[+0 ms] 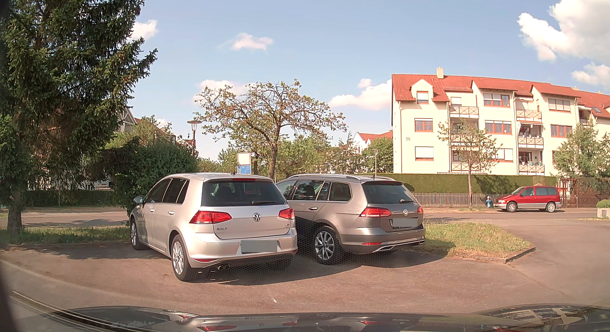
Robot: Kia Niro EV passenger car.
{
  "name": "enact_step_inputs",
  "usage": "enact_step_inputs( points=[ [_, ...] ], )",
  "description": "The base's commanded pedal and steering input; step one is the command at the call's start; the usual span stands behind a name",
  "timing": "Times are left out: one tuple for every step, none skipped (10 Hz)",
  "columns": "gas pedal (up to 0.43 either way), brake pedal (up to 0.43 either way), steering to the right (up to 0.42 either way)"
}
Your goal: Follow the waypoints while adhering to traffic rules and regulations
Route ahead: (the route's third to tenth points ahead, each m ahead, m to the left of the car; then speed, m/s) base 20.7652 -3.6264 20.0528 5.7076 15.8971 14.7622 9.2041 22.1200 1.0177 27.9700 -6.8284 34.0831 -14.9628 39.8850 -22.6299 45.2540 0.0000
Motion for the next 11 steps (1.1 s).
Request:
enact_step_inputs(
  points=[
    [0.0, 0.445, -0.463],
    [0.0, 0.445, -0.462],
    [0.0, 0.445, -0.462],
    [0.0, 0.427, -0.462],
    [0.0, 0.311, -0.462],
    [0.0, 0.268, -0.461],
    [0.0, 0.274, -0.461],
    [0.0, 0.274, -0.461],
    [0.0, 0.287, -0.461],
    [0.0, 0.317, -0.461],
    [0.0, 0.329, -0.461]
  ],
)
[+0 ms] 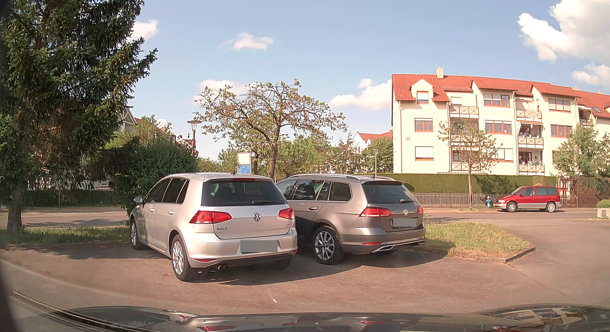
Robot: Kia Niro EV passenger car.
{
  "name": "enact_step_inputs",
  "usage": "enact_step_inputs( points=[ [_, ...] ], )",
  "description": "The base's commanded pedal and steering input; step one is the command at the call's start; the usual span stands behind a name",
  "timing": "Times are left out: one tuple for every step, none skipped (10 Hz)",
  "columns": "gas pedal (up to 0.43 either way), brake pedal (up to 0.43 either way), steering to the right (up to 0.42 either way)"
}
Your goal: Follow the waypoints while adhering to traffic rules and regulations
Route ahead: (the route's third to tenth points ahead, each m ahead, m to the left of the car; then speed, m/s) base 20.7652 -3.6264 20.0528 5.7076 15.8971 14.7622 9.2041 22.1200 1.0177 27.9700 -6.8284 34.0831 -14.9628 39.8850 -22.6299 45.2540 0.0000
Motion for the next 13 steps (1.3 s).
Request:
enact_step_inputs(
  points=[
    [0.0, 0.335, -0.461],
    [0.0, 0.341, -0.461],
    [0.0, 0.341, -0.461],
    [0.0, 0.341, -0.461],
    [0.0, 0.341, -0.46],
    [0.0, 0.348, -0.459],
    [0.0, 0.348, -0.458],
    [0.0, 0.354, -0.458],
    [0.0, 0.354, -0.457],
    [0.0, 0.354, -0.458],
    [0.0, 0.36, -0.457],
    [0.0, 0.36, -0.457],
    [0.0, 0.36, -0.457]
  ],
)
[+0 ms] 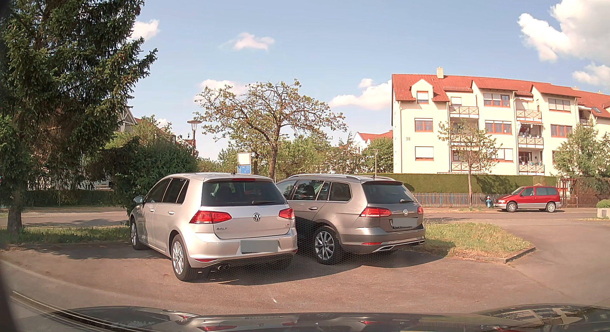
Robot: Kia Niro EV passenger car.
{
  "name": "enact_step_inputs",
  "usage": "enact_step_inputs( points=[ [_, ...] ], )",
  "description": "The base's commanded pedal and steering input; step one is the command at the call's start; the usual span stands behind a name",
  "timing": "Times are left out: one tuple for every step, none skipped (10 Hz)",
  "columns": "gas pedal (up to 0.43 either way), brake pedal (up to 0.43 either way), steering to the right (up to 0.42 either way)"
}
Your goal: Follow the waypoints while adhering to traffic rules and regulations
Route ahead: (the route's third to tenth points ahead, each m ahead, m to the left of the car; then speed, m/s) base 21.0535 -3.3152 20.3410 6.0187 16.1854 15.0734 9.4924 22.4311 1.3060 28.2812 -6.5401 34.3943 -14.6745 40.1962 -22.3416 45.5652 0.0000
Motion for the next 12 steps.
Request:
enact_step_inputs(
  points=[
    [0.0, 0.366, -0.457],
    [0.0, 0.366, -0.457],
    [0.0, 0.366, -0.457],
    [0.0, 0.378, -0.455],
    [0.0, 0.402, -0.448],
    [0.0, 0.409, -0.43],
    [0.0, 0.402, -0.406],
    [0.0, 0.402, -0.37],
    [0.0, 0.39, -0.331],
    [0.0, 0.378, -0.279],
    [0.0, 0.372, -0.213],
    [0.0, 0.354, -0.161]
  ],
)
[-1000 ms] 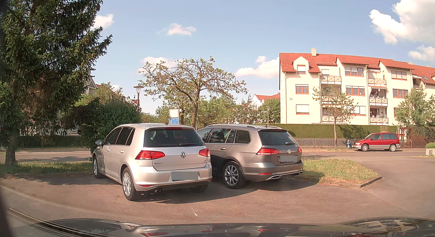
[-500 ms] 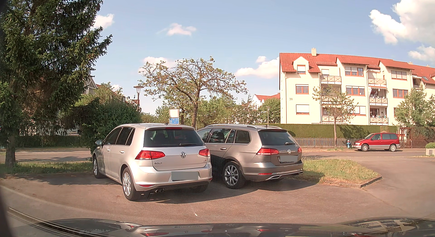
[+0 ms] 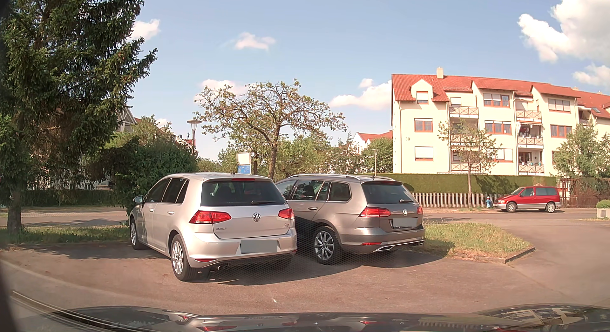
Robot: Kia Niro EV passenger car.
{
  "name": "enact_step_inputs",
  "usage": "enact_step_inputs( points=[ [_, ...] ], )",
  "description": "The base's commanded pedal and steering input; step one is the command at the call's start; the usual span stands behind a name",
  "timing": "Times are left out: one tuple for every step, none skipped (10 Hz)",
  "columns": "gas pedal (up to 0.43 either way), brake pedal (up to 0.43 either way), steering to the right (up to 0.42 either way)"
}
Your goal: Follow the waypoints while adhering to traffic rules and regulations
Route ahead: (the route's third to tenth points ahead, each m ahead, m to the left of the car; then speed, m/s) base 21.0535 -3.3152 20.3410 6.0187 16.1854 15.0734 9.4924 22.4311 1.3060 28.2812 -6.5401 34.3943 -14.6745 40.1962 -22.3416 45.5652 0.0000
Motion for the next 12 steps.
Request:
enact_step_inputs(
  points=[
    [0.0, 0.323, -0.103],
    [0.0, 0.305, -0.055],
    [0.0, 0.293, -0.009],
    [0.0, 0.256, 0.019],
    [0.0, 0.226, 0.038],
    [0.0, 0.207, 0.039],
    [0.0, 0.183, 0.05],
    [0.0, 0.171, 0.076],
    [0.0, 0.146, 0.12],
    [0.0, 0.104, 0.156],
    [0.0, 0.055, 0.207],
    [0.0, 0.018, 0.242]
  ],
)
